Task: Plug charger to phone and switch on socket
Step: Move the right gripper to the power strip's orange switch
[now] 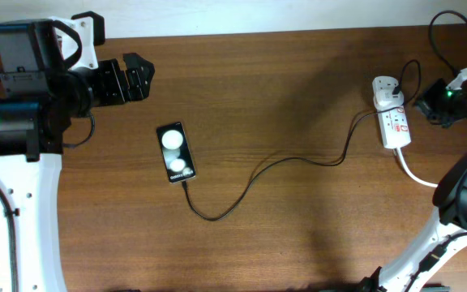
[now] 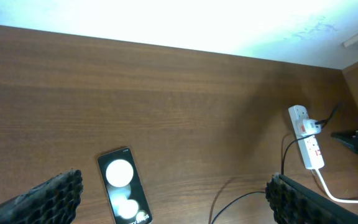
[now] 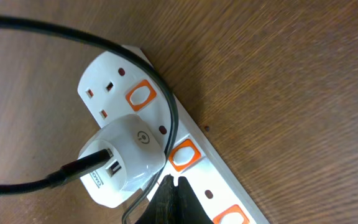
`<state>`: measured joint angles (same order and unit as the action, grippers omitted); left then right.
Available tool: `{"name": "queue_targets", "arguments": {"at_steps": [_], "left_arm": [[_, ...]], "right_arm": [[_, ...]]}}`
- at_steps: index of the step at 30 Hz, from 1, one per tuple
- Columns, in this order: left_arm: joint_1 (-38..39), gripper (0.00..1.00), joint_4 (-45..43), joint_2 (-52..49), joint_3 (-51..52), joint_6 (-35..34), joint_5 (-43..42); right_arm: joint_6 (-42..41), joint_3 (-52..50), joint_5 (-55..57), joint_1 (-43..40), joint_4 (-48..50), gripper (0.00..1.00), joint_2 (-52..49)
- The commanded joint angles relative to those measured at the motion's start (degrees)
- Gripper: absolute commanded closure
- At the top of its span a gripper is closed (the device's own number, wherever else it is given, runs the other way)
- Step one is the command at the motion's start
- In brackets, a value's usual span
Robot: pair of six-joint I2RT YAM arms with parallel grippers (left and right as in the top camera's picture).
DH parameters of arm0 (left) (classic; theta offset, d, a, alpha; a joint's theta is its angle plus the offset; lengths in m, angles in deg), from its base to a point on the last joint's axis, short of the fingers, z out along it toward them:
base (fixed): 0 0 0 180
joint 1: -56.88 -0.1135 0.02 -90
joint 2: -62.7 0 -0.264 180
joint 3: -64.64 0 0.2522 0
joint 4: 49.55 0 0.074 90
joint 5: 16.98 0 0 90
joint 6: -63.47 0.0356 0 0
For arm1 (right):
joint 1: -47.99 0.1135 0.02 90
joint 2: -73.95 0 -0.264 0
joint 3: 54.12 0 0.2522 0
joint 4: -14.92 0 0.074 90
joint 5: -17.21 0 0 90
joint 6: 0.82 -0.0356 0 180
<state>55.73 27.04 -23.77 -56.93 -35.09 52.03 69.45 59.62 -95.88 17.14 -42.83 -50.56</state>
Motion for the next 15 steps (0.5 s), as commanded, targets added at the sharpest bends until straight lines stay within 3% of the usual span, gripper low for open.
{"name": "queue_targets", "arguments": {"at_steps": [1,15], "left_arm": [[-0.1,0.01,-0.1,0.3,-0.7,0.5,-0.2],[-0.1,0.01,-0.1,0.3,-0.7,0.5,-0.2]], "right_arm": [[-0.5,0.9,-0.7,0.6,0.4,0.96,-2.3],[-0.5,0.9,1.2,2.8,3.4,0.96,-3.5]]}}
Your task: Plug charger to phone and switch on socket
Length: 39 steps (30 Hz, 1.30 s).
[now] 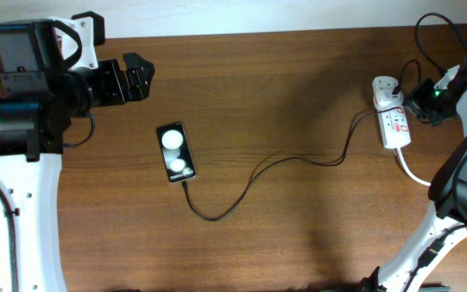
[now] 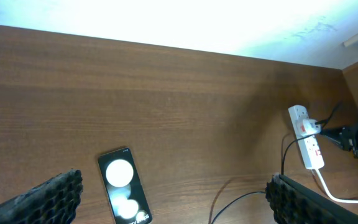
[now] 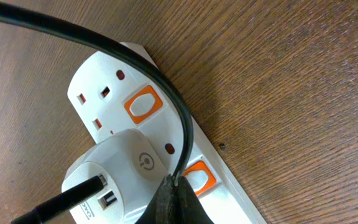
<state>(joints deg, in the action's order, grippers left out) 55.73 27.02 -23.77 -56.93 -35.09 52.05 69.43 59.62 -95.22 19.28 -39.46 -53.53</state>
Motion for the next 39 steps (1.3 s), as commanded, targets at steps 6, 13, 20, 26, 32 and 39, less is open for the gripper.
{"name": "queue_targets", "arguments": {"at_steps": [6,13,20,26,32,39], "left_arm": [[-0.1,0.01,-0.1,0.3,-0.7,0.5,-0.2],[-0.1,0.01,-0.1,0.3,-0.7,0.5,-0.2],[-0.1,0.01,-0.1,0.3,-0.7,0.5,-0.2],[-0.1,0.01,-0.1,0.3,-0.7,0.5,-0.2],[-0.1,0.01,-0.1,0.3,-0.7,0.5,-0.2],[-0.1,0.01,-0.1,0.3,-0.7,0.5,-0.2]], "right_arm": [[-2.1,0.9,2.0,0.7,-0.1,0.96,-0.9],[-2.2,0.9,1.6,0.7,1.0,0.96,-3.2],[-1.6,0.8,1.2,1.9,0.3,0.96,-3.2],[-1.8,0.0,1.2,3.8,-1.3,0.96,-3.2],[-2.2,-3.1,1.5,4.9,-1.0,0.96,-3.3],[-2.2,-3.5,2.1,7.0,-2.9,0.96,-3.3]]}}
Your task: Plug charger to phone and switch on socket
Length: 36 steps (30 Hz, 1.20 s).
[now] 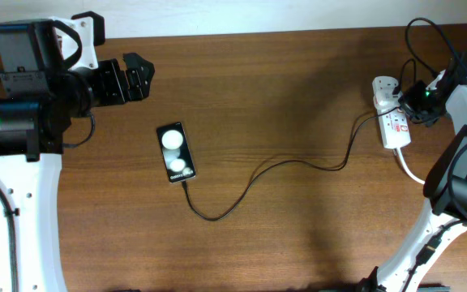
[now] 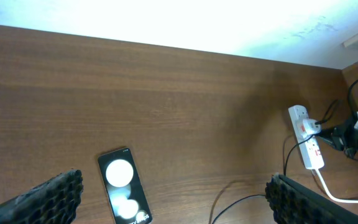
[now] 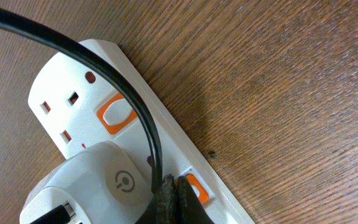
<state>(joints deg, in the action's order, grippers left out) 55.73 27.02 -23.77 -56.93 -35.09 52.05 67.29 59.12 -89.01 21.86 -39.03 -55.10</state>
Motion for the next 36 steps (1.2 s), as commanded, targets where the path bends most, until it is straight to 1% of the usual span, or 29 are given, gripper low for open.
{"name": "queue_targets", "arguments": {"at_steps": [1,14,17,19,23,26,32,36], "left_arm": [[-0.1,0.01,-0.1,0.3,-0.7,0.5,-0.2],[-0.1,0.01,-0.1,0.3,-0.7,0.5,-0.2],[-0.1,0.01,-0.1,0.3,-0.7,0.5,-0.2],[-0.1,0.01,-0.1,0.3,-0.7,0.5,-0.2],[-0.1,0.01,-0.1,0.3,-0.7,0.5,-0.2],[-0.1,0.01,-0.1,0.3,-0.7,0.5,-0.2],[-0.1,0.01,-0.1,0.3,-0.7,0.5,-0.2],[-0.1,0.01,-0.1,0.3,-0.7,0.5,-0.2]], "right_arm": [[-0.1,-3.0,-4.1,4.7,-3.5,0.96,-1.7],[-0.1,-3.0,-3.8,5.0,-4.8,0.96,-1.7],[-0.1,-2.4,-0.9,3.5,-4.5,0.96,-1.7],[-0.1,0.1,0.4,0.4,-7.7,0.96,-0.9],[0.6,5.3,0.2,-4.9,-13.9,0.96,5.6],[1.8,8.2,-0.1,-5.7,-18.0,0.96,12.2],[6.3,8.3,-7.6,-1.9,-19.3,0.96,28.4],[8.4,8.3,-7.2,5.4,-20.2,0.96,38.6]]}}
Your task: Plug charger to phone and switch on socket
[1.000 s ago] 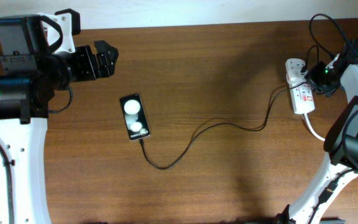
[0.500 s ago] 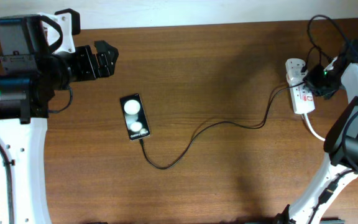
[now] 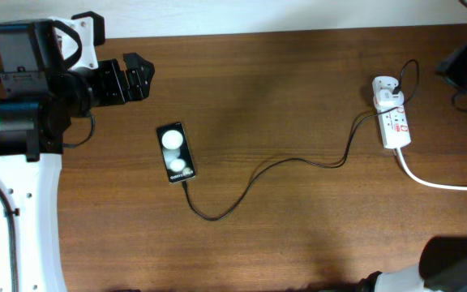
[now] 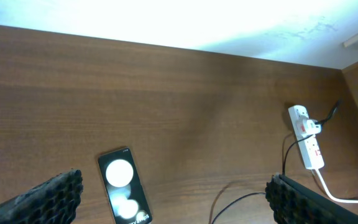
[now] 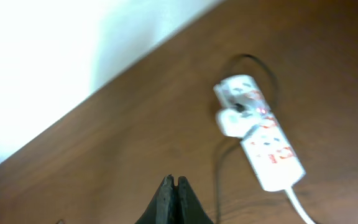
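Observation:
The black phone (image 3: 175, 152) lies flat on the wooden table, its screen reflecting the lamps. A black cable (image 3: 250, 180) runs from its lower end to the white charger (image 3: 389, 99), which is plugged into the white power strip (image 3: 394, 122). My right gripper (image 3: 446, 70) hangs shut and empty, up and to the right of the strip; its wrist view shows the strip (image 5: 263, 146) from a distance, beyond the tips (image 5: 171, 180). My left gripper (image 3: 143, 77) is wide open above and left of the phone (image 4: 123, 193).
The strip's white mains lead (image 3: 436, 180) trails off towards the right edge of the table. The pale wall (image 4: 179, 18) runs along the table's far edge. The phone cable loops across the middle of the table.
My right gripper, whose shut tips were down at the orange switch beside the charger, now sits raised and well back to the right of the strip. The left arm has not moved.
My shut right gripper was first just beside the strip near the charger. It was then closer to the orange switch by the charger, then right at it. Now it is away from the strip. The cable stayed in the phone, and the left gripper stayed open.

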`<state>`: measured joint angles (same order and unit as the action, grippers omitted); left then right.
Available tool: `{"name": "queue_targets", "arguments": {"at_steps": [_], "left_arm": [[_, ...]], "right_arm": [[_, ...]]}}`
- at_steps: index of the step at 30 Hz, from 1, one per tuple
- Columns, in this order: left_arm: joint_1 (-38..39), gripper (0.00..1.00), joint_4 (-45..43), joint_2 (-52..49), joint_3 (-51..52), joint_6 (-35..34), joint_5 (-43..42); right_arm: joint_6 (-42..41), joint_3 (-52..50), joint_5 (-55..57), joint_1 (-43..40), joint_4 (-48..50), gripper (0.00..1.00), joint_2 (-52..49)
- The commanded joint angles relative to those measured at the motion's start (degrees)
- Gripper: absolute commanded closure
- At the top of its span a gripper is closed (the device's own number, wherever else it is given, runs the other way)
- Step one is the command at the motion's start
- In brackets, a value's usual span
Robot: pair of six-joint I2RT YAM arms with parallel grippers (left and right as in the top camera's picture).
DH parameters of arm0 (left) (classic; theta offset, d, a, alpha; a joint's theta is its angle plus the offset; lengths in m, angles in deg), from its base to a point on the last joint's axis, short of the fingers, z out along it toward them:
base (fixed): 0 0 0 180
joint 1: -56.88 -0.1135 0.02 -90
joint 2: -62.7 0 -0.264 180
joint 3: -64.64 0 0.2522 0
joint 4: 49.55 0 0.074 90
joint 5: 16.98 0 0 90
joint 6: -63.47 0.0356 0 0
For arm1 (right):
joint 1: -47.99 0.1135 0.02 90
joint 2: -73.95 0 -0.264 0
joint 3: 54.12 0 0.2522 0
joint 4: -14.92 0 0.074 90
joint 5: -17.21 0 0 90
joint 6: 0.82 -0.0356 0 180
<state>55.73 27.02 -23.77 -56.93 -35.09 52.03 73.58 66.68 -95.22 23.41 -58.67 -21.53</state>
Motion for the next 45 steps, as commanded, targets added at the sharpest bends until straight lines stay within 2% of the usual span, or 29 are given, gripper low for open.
{"name": "queue_targets", "arguments": {"at_steps": [1,6,9,12,18,21,26,27,28,29,30,45], "left_arm": [[-0.1,0.01,-0.1,0.3,-0.7,0.5,-0.2],[-0.1,0.01,-0.1,0.3,-0.7,0.5,-0.2],[-0.1,0.01,-0.1,0.3,-0.7,0.5,-0.2],[-0.1,0.01,-0.1,0.3,-0.7,0.5,-0.2],[-0.1,0.01,-0.1,0.3,-0.7,0.5,-0.2],[-0.1,0.01,-0.1,0.3,-0.7,0.5,-0.2],[-0.1,0.01,-0.1,0.3,-0.7,0.5,-0.2],[-0.1,0.01,-0.1,0.3,-0.7,0.5,-0.2],[-0.1,0.01,-0.1,0.3,-0.7,0.5,-0.2],[-0.1,0.01,-0.1,0.3,-0.7,0.5,-0.2],[-0.1,0.01,-0.1,0.3,-0.7,0.5,-0.2],[-0.1,0.01,-0.1,0.3,-0.7,0.5,-0.2]], "right_arm": [[2.3,0.8,-1.0,5.6,-1.1,0.96,6.8],[7.9,0.8,-0.7,16.7,-4.5,0.96,13.3],[8.1,0.8,8.2,24.7,-6.7,0.96,15.7],[8.1,0.8,11.6,29.8,-9.0,0.96,16.0],[8.1,0.7,15.1,34.9,-12.9,0.96,16.1],[8.1,-0.5,23.0,39.6,-12.2,0.96,16.5],[8.1,-1.1,24.7,41.1,-11.9,0.96,16.2],[8.1,-1.1,24.7,41.1,-12.3,0.85,16.2],[8.1,-1.1,24.7,41.1,-13.4,0.66,16.2],[8.1,-1.1,24.6,41.1,-14.5,0.40,16.2],[8.1,-1.1,24.7,41.1,-15.2,0.01,16.2],[8.1,-1.1,26.1,41.1,-17.6,0.01,16.2]]}}
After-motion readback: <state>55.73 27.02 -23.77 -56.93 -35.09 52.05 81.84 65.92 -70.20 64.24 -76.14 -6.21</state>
